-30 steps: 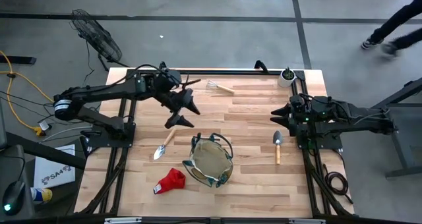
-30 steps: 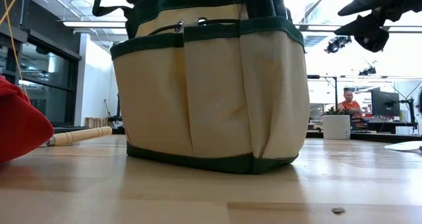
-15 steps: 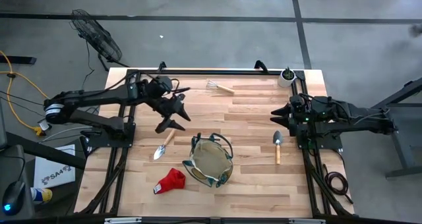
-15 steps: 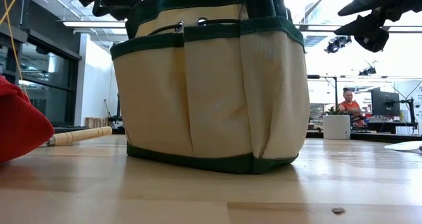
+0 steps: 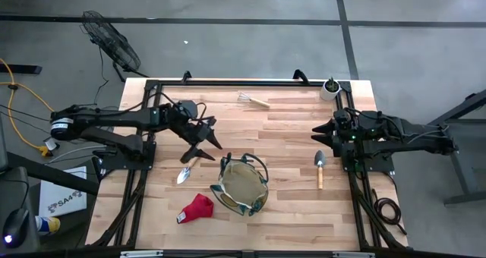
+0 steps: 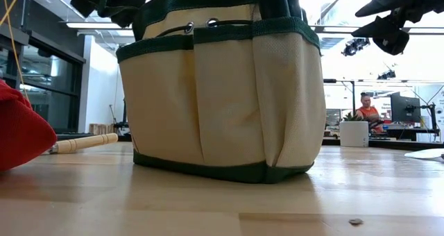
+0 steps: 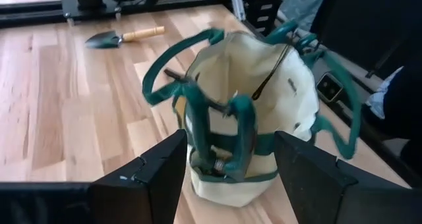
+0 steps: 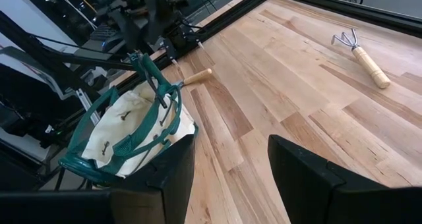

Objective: Pick & Place Garden tools in Gardening bag
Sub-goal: Put the green shear scissors into the light brown gardening bag

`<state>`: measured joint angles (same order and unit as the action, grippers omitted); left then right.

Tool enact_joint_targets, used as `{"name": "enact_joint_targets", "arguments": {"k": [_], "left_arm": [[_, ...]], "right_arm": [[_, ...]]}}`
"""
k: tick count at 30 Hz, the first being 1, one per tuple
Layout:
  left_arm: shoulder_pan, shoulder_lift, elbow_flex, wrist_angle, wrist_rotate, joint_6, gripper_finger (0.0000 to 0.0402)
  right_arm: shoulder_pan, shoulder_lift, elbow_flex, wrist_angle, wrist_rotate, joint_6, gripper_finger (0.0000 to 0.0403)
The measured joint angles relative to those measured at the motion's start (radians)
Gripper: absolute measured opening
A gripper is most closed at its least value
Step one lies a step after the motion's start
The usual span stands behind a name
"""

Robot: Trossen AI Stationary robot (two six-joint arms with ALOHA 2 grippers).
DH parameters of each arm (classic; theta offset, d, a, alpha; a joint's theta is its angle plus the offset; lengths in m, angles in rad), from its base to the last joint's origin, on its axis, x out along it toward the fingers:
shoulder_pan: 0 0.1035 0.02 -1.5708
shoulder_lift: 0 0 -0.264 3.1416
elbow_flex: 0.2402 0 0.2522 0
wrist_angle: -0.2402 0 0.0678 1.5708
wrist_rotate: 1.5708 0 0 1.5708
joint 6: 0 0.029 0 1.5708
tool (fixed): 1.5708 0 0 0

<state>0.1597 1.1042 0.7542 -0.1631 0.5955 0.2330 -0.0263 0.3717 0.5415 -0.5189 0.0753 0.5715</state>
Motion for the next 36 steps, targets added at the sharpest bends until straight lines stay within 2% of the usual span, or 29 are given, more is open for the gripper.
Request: {"name": "enact_joint_targets", "arguments": {"k": [9,15,25,36], "left_arm": [[-0.051,0.000,-0.009,0.007,-0.013,-0.002,0.0219],[-0.077,0.038,-0.009,0.027,-0.068,-0.002,0.0219],[-0.077,0.047,-0.009,0.061,-0.056,-0.004,0.0219],[-0.135,0.098,-0.009,0.122,-0.079,-0.005,0.0219]], "right_arm": [[0.000,0.000,0.000,0.000,0.000,0.000,0.0184],[0.000,0.000,0.000,0.000,0.000,0.000,0.0184],[0.000,0.000,0.000,0.000,0.000,0.000,0.0184],[0.000,0.000,0.000,0.000,-0.001,0.000,0.0184]]}}
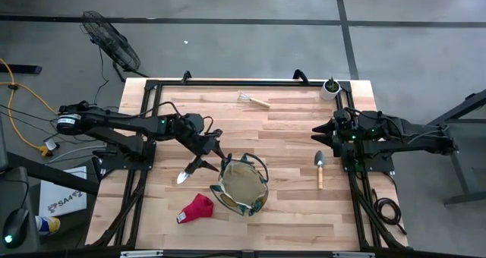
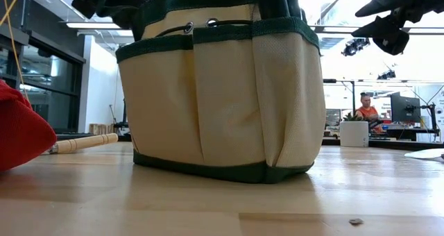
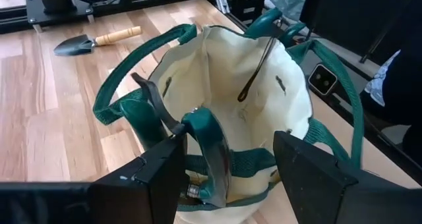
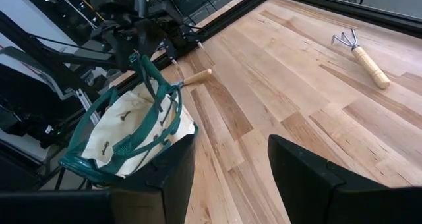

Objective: Pick & Place Garden tools in Gardening bag
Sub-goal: Put the green shear scissors into the light brown gardening bag

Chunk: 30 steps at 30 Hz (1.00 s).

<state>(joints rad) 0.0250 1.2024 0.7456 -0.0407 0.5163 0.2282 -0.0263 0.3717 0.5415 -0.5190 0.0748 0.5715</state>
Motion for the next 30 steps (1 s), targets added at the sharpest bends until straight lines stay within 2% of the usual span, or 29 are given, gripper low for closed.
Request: {"name": "enact_joint_targets", "arguments": {"k": [7,10,21,30], "left_arm": [[0.001,0.014,0.000,0.025,-0.003,-0.001,0.0218],[0.000,0.014,0.000,0.035,-0.003,-0.001,0.0205],[0.000,0.014,0.000,0.042,-0.006,-0.026,0.0081],[0.000,0.014,0.000,0.041,0.030,-0.034,0.0004]], "right_arm": [[0.000,0.000,0.000,0.000,0.000,0.000,0.0184],[0.000,0.000,0.000,0.000,0.000,0.000,0.0184],[0.000,0.000,0.000,0.000,0.000,0.000,0.0184],[0.000,0.000,0.000,0.000,0.000,0.000,0.0184]]}}
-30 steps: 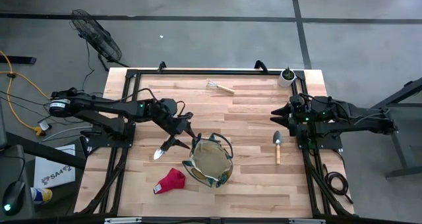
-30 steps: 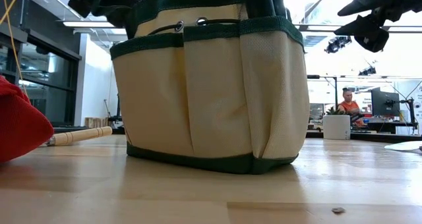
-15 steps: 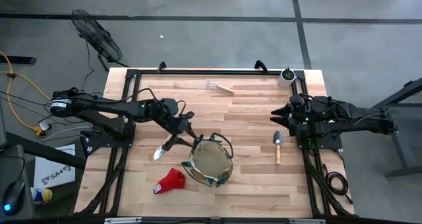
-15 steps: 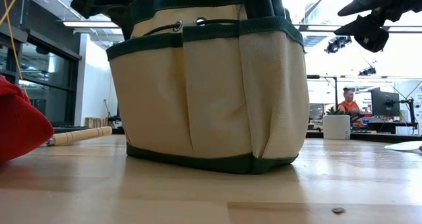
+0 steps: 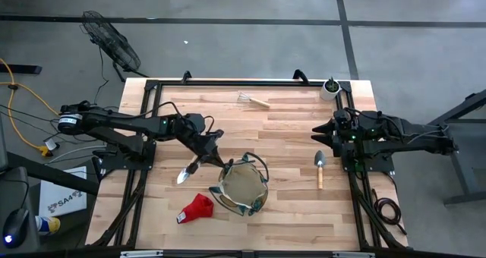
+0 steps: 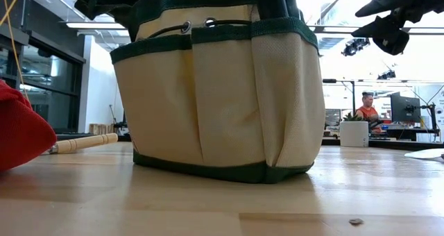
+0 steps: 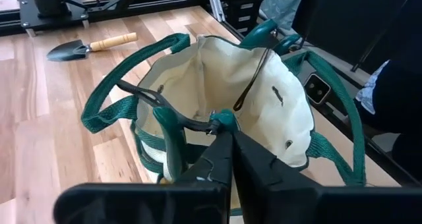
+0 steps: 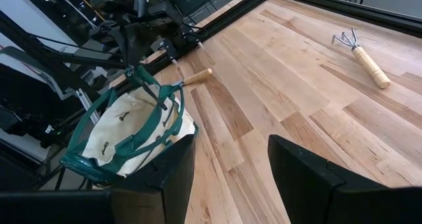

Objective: Pick & Place Garden tools in Gardening bag
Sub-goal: Put the green shear scissors into the light brown gardening bag, then put the light brown hand rake into the light brown gardening bag

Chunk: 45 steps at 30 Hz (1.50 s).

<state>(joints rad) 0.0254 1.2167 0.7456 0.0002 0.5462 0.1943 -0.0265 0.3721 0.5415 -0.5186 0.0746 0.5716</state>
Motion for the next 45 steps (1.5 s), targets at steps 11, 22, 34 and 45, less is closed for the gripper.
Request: {"name": "enact_joint_targets", "arguments": {"k": [11,22,34,45], "left_arm": [[0.000,-0.001,0.000,-0.079,-0.109,-0.043,0.0005],[0.000,-0.050,0.000,-0.141,-0.124,-0.046,0.0006],[0.048,-0.176,0.000,-0.239,-0.298,-0.065,0.0141],[0.171,-0.182,0.070,-0.335,-0.288,-0.147,0.0214]], "right_arm": [[0.000,0.000,0.000,0.000,0.000,0.000,0.0184],[0.000,0.000,0.000,0.000,0.000,0.000,0.0184],[0.000,0.000,0.000,0.000,0.000,0.000,0.0184],[0.000,0.000,0.000,0.000,0.000,0.000,0.0184]]}}
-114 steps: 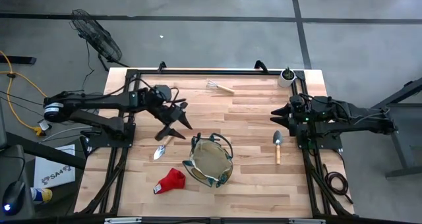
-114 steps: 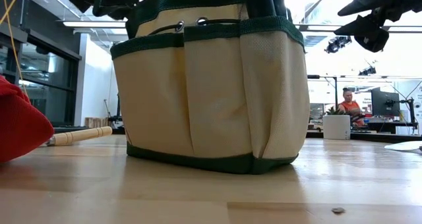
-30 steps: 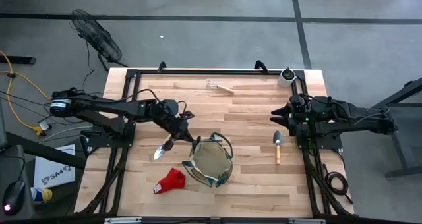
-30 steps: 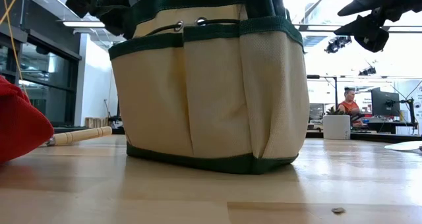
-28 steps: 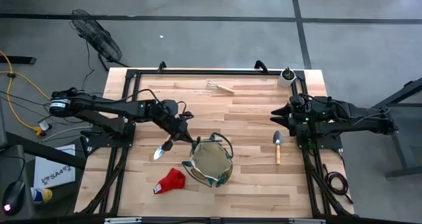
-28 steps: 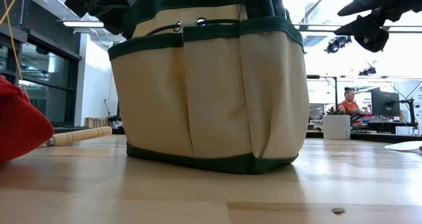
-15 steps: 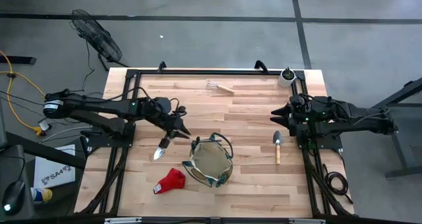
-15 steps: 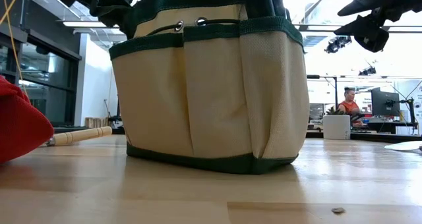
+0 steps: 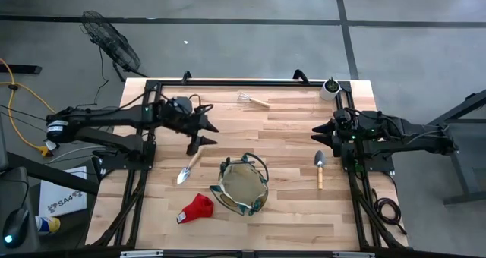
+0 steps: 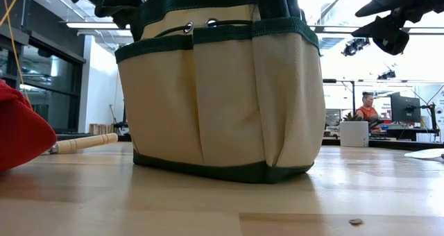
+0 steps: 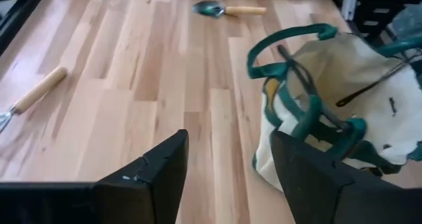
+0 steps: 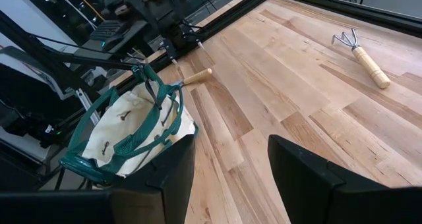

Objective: Pick & Place Garden tools in Gardening bag
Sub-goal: Put the light brown hand rake into the light brown gardening bag

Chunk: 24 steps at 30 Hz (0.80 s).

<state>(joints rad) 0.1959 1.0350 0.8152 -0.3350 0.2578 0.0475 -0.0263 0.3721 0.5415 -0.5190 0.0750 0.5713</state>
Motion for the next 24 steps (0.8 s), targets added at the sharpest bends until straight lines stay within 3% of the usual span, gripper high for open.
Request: {"name": "enact_joint_targets", "arguments": {"k": [15,24], "left_arm": [[0.112,0.152,0.125,-0.122,0.025,0.004,0.0214],[0.162,0.169,0.134,-0.117,-0.053,-0.027,0.0214]], "right_arm": [[0.000,0.000,0.000,0.000,0.000,0.000,0.0184],[0.000,0.000,0.000,0.000,0.000,0.000,0.0184]]}}
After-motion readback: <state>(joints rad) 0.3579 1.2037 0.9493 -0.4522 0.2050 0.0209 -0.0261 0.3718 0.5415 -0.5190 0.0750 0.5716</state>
